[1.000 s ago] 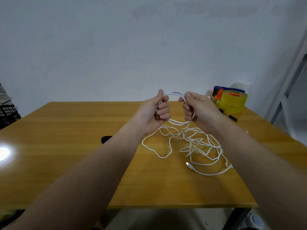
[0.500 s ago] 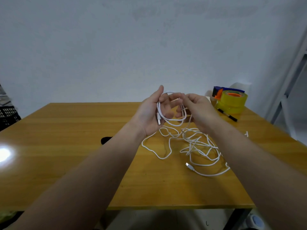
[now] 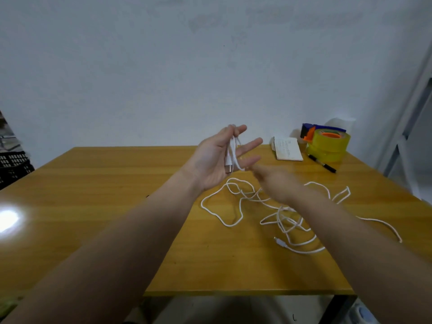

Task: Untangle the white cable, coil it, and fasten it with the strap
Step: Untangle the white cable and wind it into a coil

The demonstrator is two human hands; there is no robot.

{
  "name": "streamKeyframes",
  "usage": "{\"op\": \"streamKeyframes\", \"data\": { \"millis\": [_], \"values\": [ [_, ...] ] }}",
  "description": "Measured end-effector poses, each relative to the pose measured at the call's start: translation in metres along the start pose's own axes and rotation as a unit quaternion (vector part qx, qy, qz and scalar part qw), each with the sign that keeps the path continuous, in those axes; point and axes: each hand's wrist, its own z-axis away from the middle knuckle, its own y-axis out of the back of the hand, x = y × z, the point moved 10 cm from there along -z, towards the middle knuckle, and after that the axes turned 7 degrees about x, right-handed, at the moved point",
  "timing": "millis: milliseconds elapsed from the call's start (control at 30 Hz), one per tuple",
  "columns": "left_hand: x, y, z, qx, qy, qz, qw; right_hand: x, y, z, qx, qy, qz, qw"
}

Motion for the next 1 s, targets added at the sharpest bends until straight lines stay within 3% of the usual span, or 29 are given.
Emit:
{"op": "streamKeyframes", "data": {
  "millis": [33, 100, 200, 300, 367, 467, 533, 633, 867, 1000],
  "values": [
    [-0.005, -0.003, -0.002, -0.005, 0.004, -0.014, 1.0, -0.013, -0.011, 0.003, -0.046, 0.04, 0.075, 0.995],
    [-0.01, 0.001, -0.009, 0.014, -0.01, -0.079, 0.997, -0.037, -0.023, 0.01, -0.103, 0.11, 0.126, 0.981],
    [0.008, 0.024, -0.018, 0.102, -0.088, -0.152, 0.979, -0.038, -0.029, 0.015, -0.168, 0.099, 0.007, 0.981],
    [0.038, 0.057, -0.02, 0.191, -0.146, -0.149, 0.959, -0.011, -0.008, 0.016, -0.092, 0.018, -0.176, 0.98],
    [0.044, 0.072, -0.021, 0.211, -0.151, -0.149, 0.954, 0.002, 0.01, 0.017, -0.012, 0.013, -0.202, 0.979],
    [0.028, 0.063, -0.026, 0.171, -0.119, -0.161, 0.965, -0.01, 0.012, 0.022, -0.006, 0.084, -0.038, 0.996],
    [0.014, 0.049, -0.031, 0.131, -0.089, -0.146, 0.977, -0.023, 0.006, 0.021, -0.007, 0.137, 0.086, 0.987],
    [0.004, 0.035, -0.035, 0.108, -0.066, -0.125, 0.984, -0.038, 0.015, 0.019, 0.022, 0.164, 0.133, 0.977],
    [-0.015, 0.018, -0.034, 0.093, -0.026, -0.175, 0.98, -0.059, 0.051, 0.015, 0.073, 0.21, -0.107, 0.969],
    [-0.019, 0.01, -0.028, 0.082, -0.026, -0.299, 0.951, -0.041, 0.063, 0.013, 0.116, 0.119, -0.198, 0.966]
  ]
}}
